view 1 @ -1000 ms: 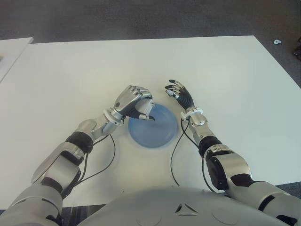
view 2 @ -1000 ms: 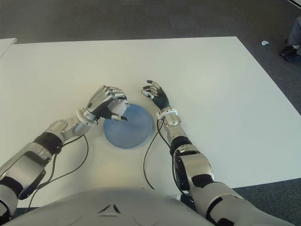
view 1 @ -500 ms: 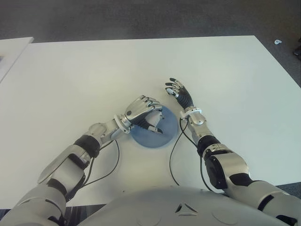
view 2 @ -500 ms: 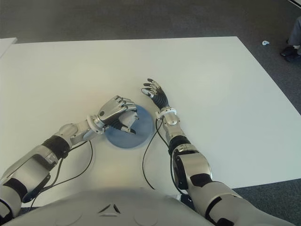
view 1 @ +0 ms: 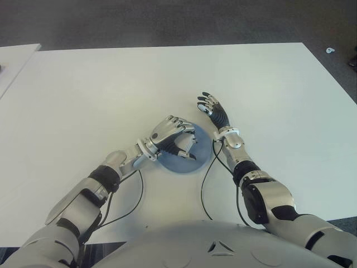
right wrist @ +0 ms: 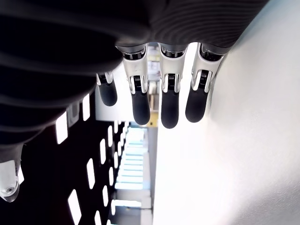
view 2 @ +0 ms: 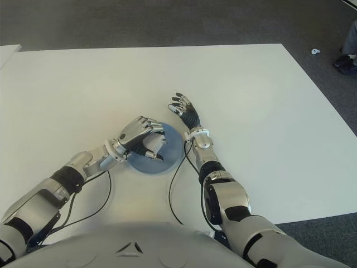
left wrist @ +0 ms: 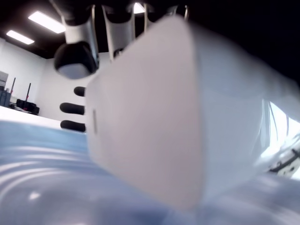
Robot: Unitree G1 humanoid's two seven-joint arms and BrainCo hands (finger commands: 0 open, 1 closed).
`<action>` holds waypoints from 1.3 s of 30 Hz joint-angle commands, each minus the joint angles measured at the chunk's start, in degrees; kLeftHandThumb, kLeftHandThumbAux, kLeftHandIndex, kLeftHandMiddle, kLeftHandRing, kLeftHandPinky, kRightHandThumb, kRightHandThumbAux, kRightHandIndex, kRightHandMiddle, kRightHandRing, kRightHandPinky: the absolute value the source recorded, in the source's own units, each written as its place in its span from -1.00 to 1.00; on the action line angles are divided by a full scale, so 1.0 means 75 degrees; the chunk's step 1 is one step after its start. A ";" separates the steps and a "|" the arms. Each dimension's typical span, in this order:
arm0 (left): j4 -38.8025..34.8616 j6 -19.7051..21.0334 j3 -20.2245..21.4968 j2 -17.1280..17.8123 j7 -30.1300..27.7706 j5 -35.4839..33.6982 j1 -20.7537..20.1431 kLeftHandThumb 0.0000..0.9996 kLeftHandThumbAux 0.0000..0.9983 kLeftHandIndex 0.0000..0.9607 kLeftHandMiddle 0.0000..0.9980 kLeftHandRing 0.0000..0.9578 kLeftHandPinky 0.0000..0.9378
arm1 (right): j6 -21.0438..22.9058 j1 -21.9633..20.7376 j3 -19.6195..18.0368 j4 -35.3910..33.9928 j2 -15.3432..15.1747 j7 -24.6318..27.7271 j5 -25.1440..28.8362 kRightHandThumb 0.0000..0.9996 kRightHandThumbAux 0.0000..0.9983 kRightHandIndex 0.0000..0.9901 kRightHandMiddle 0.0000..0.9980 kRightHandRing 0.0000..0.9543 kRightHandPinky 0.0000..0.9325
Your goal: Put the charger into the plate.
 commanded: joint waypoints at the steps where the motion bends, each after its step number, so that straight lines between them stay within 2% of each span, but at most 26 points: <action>1: -0.0231 -0.0018 0.0215 0.0203 -0.0649 -0.0263 0.0195 -0.22 0.04 0.15 0.55 0.57 0.53 | 0.0781 0.0554 -0.0035 0.0505 0.0097 0.0059 0.0043 -1.00 -0.02 -0.81 -0.63 -0.63 -0.68; 2: -0.0366 0.0052 0.0269 0.0339 -0.0878 -0.0287 0.0250 -0.24 0.01 0.10 0.53 0.54 0.50 | 0.0767 0.0557 -0.0048 0.0507 0.0092 0.0081 0.0058 -1.00 -0.02 -0.81 -0.64 -0.64 -0.70; 4: -0.0542 0.0138 0.0358 0.0458 -0.1166 -0.0315 0.0328 -0.33 -0.11 -0.10 0.26 0.24 0.16 | 0.0752 0.0560 -0.0062 0.0511 0.0087 0.0108 0.0073 -1.00 -0.07 -0.88 -0.74 -0.76 -0.84; 7: -0.0790 0.0244 0.0495 0.0570 -0.1557 -0.0400 0.0420 -0.39 -0.18 -0.22 0.08 0.04 -0.09 | 0.0669 0.0576 -0.0082 0.0506 0.0079 0.0144 0.0094 -1.00 -0.11 -0.95 -0.84 -0.87 -0.95; 11: -0.1166 0.0308 0.0752 0.0715 -0.2018 -0.0567 0.0509 -0.44 -0.23 -0.27 -0.11 -0.19 -0.26 | 0.0591 0.0592 -0.0092 0.0448 0.0041 0.0149 0.0094 -1.00 -0.22 -0.99 -0.97 -0.97 -0.99; 14: -0.1423 0.0297 0.0927 0.0826 -0.2374 -0.0771 0.0586 -0.45 -0.25 -0.26 -0.15 -0.23 -0.29 | 0.0544 0.0619 -0.0049 0.0333 0.0019 0.0043 0.0013 -1.00 -0.27 -1.00 -0.99 -0.99 -1.00; 17: -0.1595 0.0298 0.1064 0.0884 -0.2636 -0.0877 0.0676 -0.47 -0.26 -0.25 -0.21 -0.30 -0.43 | 0.0532 0.0641 -0.0008 0.0284 0.0003 -0.0028 -0.0052 -0.99 -0.31 -1.00 -1.00 -1.00 -1.00; 22: -0.1888 0.0315 0.1297 0.1068 -0.2943 -0.0933 0.0864 -0.55 -0.29 -0.30 -0.43 -0.58 -0.81 | 0.0499 0.0682 0.0052 0.0207 -0.0098 -0.0082 -0.0138 -0.95 -0.35 -1.00 -1.00 -1.00 -1.00; 25: -0.2058 0.0332 0.1445 0.1168 -0.3049 -0.0919 0.0972 -0.60 -0.33 -0.36 -0.59 -0.76 -0.94 | 0.0486 0.0678 0.0041 0.0253 -0.0228 -0.0030 -0.0112 -0.94 -0.35 -1.00 -1.00 -1.00 -1.00; 29: -0.2178 0.0272 0.1650 0.1279 -0.3234 -0.1031 0.1019 -0.63 -0.35 -0.42 -0.69 -0.86 -0.99 | 0.0477 0.0685 0.0038 0.0259 -0.0290 0.0002 -0.0088 -0.94 -0.35 -1.00 -1.00 -1.00 -1.00; 32: -0.1903 0.0066 0.1921 0.1507 -0.3764 -0.1715 0.0804 -0.62 -0.34 -0.45 -0.70 -0.86 -1.00 | 0.0475 0.0691 0.0007 0.0234 -0.0348 0.0070 -0.0044 -0.95 -0.33 -1.00 -1.00 -1.00 -1.00; 35: -0.1446 -0.0033 0.2085 0.1488 -0.4303 -0.2411 0.0626 -0.57 -0.29 -0.43 -0.61 -0.75 -0.81 | 0.0497 0.0701 -0.0039 0.0192 -0.0401 0.0143 0.0017 -0.98 -0.30 -1.00 -1.00 -1.00 -1.00; 39: -0.0890 -0.0140 0.2280 0.1393 -0.4676 -0.2973 0.0522 -0.52 -0.25 -0.42 -0.56 -0.68 -0.72 | 0.0568 0.0706 -0.0114 0.0151 -0.0433 0.0207 0.0114 -1.00 -0.29 -1.00 -1.00 -1.00 -1.00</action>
